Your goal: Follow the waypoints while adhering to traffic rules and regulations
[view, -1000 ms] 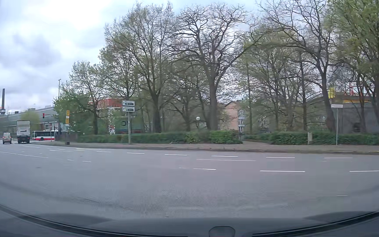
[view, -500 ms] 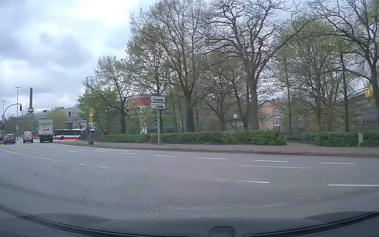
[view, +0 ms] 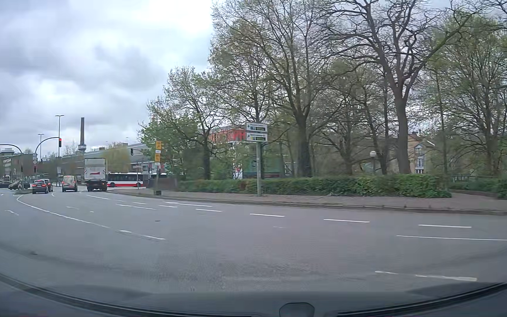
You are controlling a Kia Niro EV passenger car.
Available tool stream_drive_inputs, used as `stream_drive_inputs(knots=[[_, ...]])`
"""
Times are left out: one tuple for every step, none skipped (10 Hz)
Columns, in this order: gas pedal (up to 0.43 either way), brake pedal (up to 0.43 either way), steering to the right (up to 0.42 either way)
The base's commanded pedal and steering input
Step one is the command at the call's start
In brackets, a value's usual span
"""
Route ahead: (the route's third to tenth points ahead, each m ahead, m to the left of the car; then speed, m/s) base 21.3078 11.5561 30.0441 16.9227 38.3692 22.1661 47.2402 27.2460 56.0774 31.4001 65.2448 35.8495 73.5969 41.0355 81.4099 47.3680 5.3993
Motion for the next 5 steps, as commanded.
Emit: stream_drive_inputs(knots=[[0.110,0.000,-0.223],[0.110,0.000,-0.226],[0.110,0.000,-0.230],[0.110,0.000,-0.231],[0.110,0.000,-0.232]])
